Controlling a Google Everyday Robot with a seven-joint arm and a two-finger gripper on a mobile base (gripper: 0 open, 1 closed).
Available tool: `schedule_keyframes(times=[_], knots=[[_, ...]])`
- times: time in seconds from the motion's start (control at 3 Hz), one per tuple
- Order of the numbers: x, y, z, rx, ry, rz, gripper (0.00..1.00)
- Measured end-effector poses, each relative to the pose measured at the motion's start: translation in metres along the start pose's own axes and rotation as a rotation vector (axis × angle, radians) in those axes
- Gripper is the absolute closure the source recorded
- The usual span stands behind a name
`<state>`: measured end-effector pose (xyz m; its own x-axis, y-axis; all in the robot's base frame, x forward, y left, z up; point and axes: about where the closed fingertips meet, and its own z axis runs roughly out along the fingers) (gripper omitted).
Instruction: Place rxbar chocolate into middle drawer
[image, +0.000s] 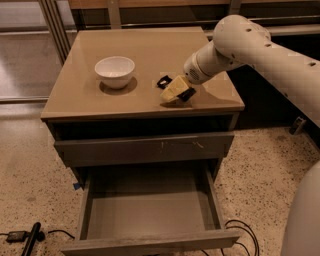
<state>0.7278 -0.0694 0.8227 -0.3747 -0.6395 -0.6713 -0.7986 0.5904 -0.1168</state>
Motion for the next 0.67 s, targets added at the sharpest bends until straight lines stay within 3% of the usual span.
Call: schedule_keyframes(times=[0.33, 0.67], knots=[[0.0034, -0.0095, 0.0076, 0.002, 0.011, 0.016, 0.00], [0.0034, -0.0097, 0.0077, 0.002, 0.011, 0.016, 0.18]])
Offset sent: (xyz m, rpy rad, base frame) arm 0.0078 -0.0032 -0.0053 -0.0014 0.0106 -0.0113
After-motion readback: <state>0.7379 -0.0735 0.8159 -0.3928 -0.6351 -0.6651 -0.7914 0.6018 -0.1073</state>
